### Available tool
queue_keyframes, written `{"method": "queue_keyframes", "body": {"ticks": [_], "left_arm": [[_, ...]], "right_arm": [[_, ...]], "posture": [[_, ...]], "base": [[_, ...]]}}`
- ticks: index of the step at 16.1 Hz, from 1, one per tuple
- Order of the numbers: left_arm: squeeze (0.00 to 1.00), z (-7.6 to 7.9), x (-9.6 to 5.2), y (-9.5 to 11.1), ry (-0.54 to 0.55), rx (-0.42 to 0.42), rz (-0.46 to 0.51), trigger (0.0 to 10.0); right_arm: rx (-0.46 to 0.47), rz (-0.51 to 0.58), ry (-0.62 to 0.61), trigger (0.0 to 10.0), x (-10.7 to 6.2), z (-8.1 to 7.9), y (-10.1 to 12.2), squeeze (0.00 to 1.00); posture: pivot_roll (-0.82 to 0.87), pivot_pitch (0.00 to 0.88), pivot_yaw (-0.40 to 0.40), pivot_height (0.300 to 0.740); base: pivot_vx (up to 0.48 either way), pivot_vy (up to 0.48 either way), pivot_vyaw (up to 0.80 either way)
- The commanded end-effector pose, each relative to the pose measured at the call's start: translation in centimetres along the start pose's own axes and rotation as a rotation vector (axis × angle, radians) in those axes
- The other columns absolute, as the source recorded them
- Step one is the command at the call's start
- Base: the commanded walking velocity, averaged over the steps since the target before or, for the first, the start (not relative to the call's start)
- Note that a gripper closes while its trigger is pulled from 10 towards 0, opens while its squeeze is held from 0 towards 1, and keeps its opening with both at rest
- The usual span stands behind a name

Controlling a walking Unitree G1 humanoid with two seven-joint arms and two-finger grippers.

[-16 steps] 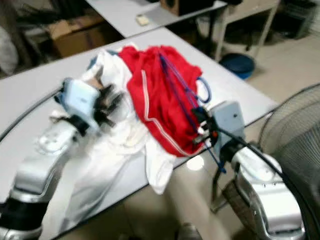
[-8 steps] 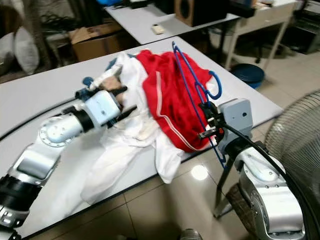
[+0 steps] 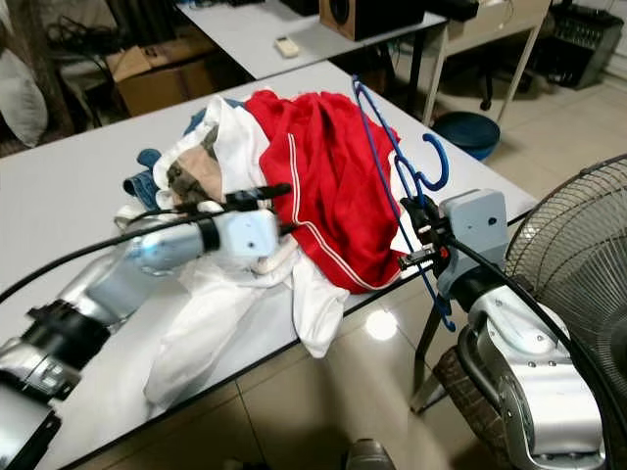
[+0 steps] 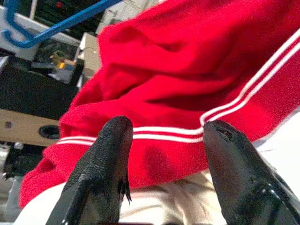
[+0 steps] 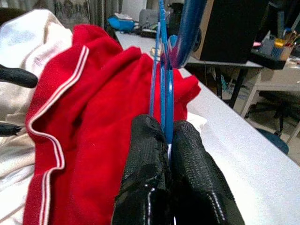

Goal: Hang hanger

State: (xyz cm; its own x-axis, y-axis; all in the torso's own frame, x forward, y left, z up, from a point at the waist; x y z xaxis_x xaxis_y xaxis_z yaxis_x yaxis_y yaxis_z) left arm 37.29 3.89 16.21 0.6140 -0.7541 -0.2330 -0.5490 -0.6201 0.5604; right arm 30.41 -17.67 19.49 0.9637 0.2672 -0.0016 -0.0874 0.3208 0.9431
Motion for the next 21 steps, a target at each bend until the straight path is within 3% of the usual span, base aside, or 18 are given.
{"method": "queue_keyframes", "body": {"ticks": [1, 5, 7, 8, 9, 11, 15, 21], "left_arm": [[0.00, 0.4, 0.3, -0.9, -0.020, 0.042, -0.037, 10.0], [0.00, -0.3, 0.9, -1.2, 0.039, 0.064, -0.024, 10.0], [0.00, -0.2, 0.9, -1.4, 0.029, 0.084, -0.031, 6.8], [0.00, 0.0, 1.0, -1.6, 0.026, 0.090, -0.036, 4.3], [0.00, 0.0, 1.1, -1.8, 0.027, 0.094, -0.041, 3.3], [0.00, 0.2, 1.4, -2.0, 0.025, 0.095, -0.049, 3.2], [0.00, 0.4, 1.9, -2.0, 0.019, 0.085, -0.054, 0.3], [0.00, 0.5, 2.2, -2.2, 0.015, 0.068, -0.060, 0.0]], "right_arm": [[-0.008, 0.005, -0.016, 10.0, -0.2, 0.4, 0.3, 0.00], [-0.012, 0.003, -0.016, 10.0, -0.4, 0.5, 0.3, 0.00], [-0.012, 0.004, -0.010, 10.0, -0.3, 0.4, 0.4, 0.00], [-0.013, 0.006, -0.006, 10.0, -0.3, 0.3, 0.4, 0.00], [-0.013, 0.007, -0.002, 10.0, -0.2, 0.3, 0.5, 0.00], [-0.013, 0.009, 0.001, 10.0, -0.1, 0.2, 0.5, 0.00], [-0.015, 0.012, 0.002, 10.0, -0.1, 0.1, 0.6, 0.00], [-0.017, 0.013, 0.002, 10.0, 0.0, 0.1, 0.6, 0.00]], "posture": [[-0.26, 0.087, 0.112, 0.740], [-0.26, 0.094, 0.099, 0.740], [-0.26, 0.094, 0.096, 0.740], [-0.26, 0.095, 0.093, 0.740], [-0.26, 0.094, 0.092, 0.740], [-0.26, 0.094, 0.092, 0.740], [-0.26, 0.093, 0.092, 0.740], [-0.26, 0.093, 0.094, 0.740]], "base": [[0.000, 0.000, 0.00], [0.000, 0.000, 0.00], [0.000, 0.000, 0.00], [0.000, 0.000, 0.00], [0.000, 0.000, 0.00], [0.000, 0.000, 0.00], [0.000, 0.000, 0.00], [0.000, 0.000, 0.00]]}}
Point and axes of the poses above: a point about 5 cm out from each wrist's last joint towards the gripper, its own x axis pointing out of the wrist towards the gripper, its own y axis along the axis of the wrist's last joint, z = x × y, the point moved 6 cm from there along x, pointing out of the wrist towards the gripper, and after that the axes turned 7 degrees about -x, right-handed, at the moved point
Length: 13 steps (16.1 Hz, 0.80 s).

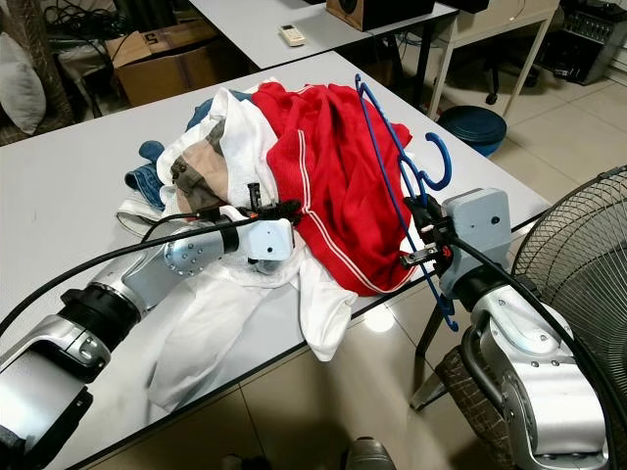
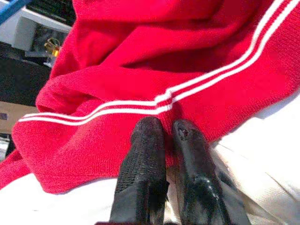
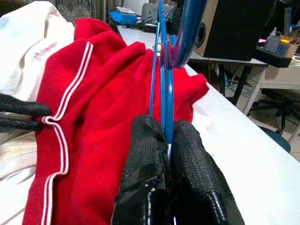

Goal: Hang hanger

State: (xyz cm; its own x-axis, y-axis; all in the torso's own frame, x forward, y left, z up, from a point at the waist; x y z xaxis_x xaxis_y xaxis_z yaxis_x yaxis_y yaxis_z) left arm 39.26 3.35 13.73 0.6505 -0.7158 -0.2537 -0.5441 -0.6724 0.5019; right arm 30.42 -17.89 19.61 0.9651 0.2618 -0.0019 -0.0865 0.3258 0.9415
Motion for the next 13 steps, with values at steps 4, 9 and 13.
{"method": "queue_keyframes", "body": {"ticks": [4, 9, 13], "left_arm": [[0.00, -0.5, 0.0, -0.4, 0.017, -0.028, -0.015, 0.0], [0.00, -1.8, 0.0, -0.3, 0.106, -0.220, 0.019, 0.0], [0.00, -8.3, -1.0, 3.1, 0.310, -0.589, 0.266, 0.0]], "right_arm": [[-0.011, 0.014, 0.001, 10.0, 0.1, 0.0, 0.6, 0.00], [-0.009, 0.017, -0.005, 10.0, 0.0, 0.1, 0.6, 0.00], [0.072, 0.149, 0.100, 10.0, -0.6, -1.7, 3.1, 0.00]], "posture": [[-0.27, 0.094, 0.096, 0.740], [-0.27, 0.091, 0.097, 0.740], [-0.26, 0.088, 0.104, 0.740]], "base": [[0.000, 0.000, 0.00], [0.000, 0.000, 0.00], [0.000, 0.000, 0.00]]}}
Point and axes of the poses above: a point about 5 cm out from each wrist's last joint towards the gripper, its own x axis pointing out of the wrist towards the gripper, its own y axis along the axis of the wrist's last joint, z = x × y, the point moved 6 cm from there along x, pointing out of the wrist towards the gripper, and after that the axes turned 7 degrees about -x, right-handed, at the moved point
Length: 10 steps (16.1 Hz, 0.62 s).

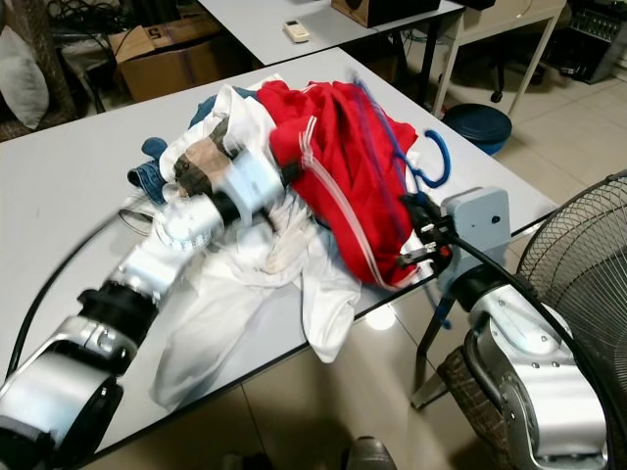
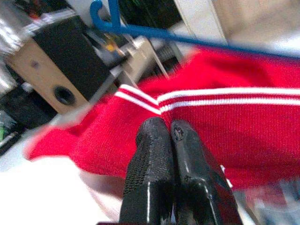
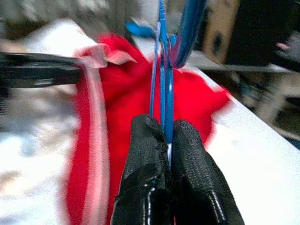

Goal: Hang hanger

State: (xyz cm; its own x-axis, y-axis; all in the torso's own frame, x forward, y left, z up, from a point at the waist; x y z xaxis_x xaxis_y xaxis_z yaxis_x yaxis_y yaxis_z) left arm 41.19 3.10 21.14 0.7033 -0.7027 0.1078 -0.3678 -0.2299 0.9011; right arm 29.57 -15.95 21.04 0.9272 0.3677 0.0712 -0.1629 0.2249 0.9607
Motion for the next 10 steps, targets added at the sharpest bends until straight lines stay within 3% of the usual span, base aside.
{"method": "queue_keyframes", "body": {"ticks": [1, 4, 6, 7, 9, 10], "left_arm": [[0.00, -3.0, 0.3, 3.7, 0.081, -0.054, 0.120, 0.0], [0.00, -9.7, -0.2, 9.9, 0.264, -0.184, 0.316, 0.0], [0.00, -13.5, -1.7, 14.3, 0.324, -0.187, 0.432, 0.0], [0.00, -14.7, -2.4, 15.4, 0.358, -0.188, 0.468, 0.0], [0.00, -19.1, -6.1, 20.1, 0.520, -0.099, 0.597, 0.0], [0.00, -20.4, -7.7, 21.7, 0.583, -0.069, 0.651, 0.0]], "right_arm": [[0.035, 0.135, 0.102, 10.0, -0.5, -2.0, 2.8, 0.00], [0.036, 0.165, 0.224, 10.0, -1.2, -4.6, 3.3, 0.00], [0.057, 0.157, 0.258, 10.0, -1.2, -5.5, 2.9, 0.00], [0.062, 0.155, 0.267, 10.0, -1.2, -5.6, 2.8, 0.00], [0.055, 0.137, 0.266, 10.0, -1.1, -5.7, 2.4, 0.00], [0.052, 0.133, 0.261, 10.0, -1.1, -5.6, 2.2, 0.00]], "posture": [[-0.26, 0.086, 0.109, 0.740], [-0.26, 0.079, 0.122, 0.740], [-0.25, 0.069, 0.129, 0.740], [-0.25, 0.062, 0.134, 0.740], [-0.24, 0.057, 0.139, 0.740], [-0.24, 0.054, 0.143, 0.740]], "base": [[0.000, 0.000, 0.00], [0.000, 0.000, 0.00], [0.000, 0.000, 0.00], [0.000, 0.000, 0.00], [0.000, 0.000, 0.00], [0.000, 0.000, 0.00]]}}
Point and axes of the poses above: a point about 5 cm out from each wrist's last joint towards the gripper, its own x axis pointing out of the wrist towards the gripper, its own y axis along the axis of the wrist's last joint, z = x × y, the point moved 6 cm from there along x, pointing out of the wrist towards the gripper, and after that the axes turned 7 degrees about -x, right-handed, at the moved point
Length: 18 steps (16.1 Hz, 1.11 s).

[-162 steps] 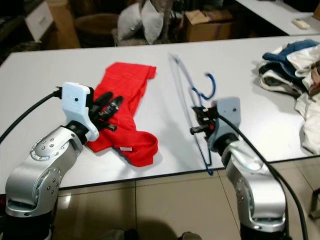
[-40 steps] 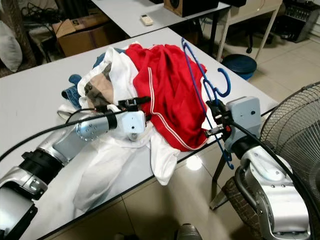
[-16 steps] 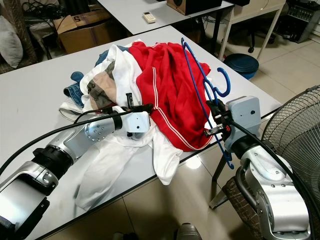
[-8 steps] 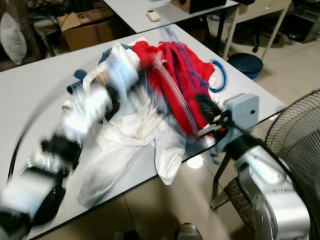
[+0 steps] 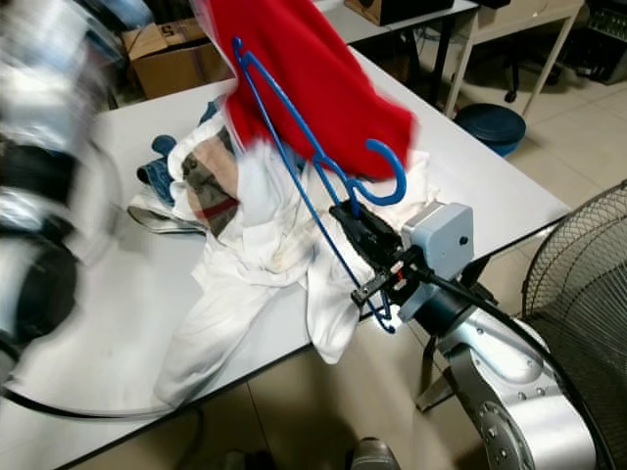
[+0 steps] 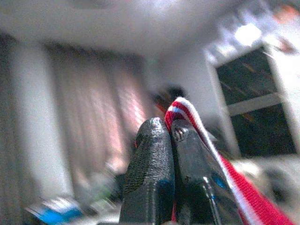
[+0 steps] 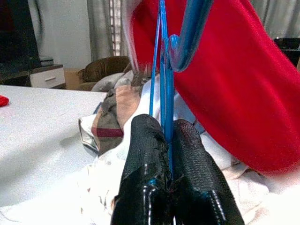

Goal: Hang hanger

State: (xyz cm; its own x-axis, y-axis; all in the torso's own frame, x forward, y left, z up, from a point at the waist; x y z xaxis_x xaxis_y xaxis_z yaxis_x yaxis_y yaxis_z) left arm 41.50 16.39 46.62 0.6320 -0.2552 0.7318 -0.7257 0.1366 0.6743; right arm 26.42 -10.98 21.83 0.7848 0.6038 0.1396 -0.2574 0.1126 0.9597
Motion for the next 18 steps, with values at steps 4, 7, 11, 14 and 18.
{"method": "queue_keyframes", "body": {"ticks": [4, 7, 11, 14, 18], "left_arm": [[0.00, 1.8, 0.4, 4.1, -0.139, 0.165, 0.062, 0.0], [0.00, 7.4, -4.1, -4.4, -0.418, 0.174, -0.249, 0.0], [0.00, 8.1, -7.0, -8.1, -0.464, 0.219, -0.427, 0.0], [0.00, 7.3, -6.4, -7.8, -0.445, 0.273, -0.442, 0.0], [0.00, 5.2, -7.5, -9.9, -0.403, 0.334, -0.553, 0.0]], "right_arm": [[0.009, -0.006, 0.016, 10.0, 0.4, -0.5, -0.6, 0.00], [0.015, 0.006, 0.036, 10.0, 0.6, -0.8, -0.4, 0.00], [0.118, -0.051, 0.251, 10.0, -0.1, -4.8, -1.4, 0.00], [0.131, -0.079, 0.263, 10.0, -0.3, -5.2, -1.9, 0.00], [0.024, -0.139, 0.032, 10.0, -0.9, -0.1, -3.1, 0.00]], "posture": [[-0.21, 0.045, 0.124, 0.740], [-0.21, 0.050, 0.125, 0.740], [-0.19, 0.056, 0.128, 0.740], [-0.19, 0.055, 0.139, 0.740], [-0.20, 0.057, 0.164, 0.740]], "base": [[0.000, 0.000, 0.00], [0.000, 0.000, 0.00], [0.000, 0.000, 0.00], [0.000, 0.000, 0.00], [0.000, 0.000, 0.00]]}}
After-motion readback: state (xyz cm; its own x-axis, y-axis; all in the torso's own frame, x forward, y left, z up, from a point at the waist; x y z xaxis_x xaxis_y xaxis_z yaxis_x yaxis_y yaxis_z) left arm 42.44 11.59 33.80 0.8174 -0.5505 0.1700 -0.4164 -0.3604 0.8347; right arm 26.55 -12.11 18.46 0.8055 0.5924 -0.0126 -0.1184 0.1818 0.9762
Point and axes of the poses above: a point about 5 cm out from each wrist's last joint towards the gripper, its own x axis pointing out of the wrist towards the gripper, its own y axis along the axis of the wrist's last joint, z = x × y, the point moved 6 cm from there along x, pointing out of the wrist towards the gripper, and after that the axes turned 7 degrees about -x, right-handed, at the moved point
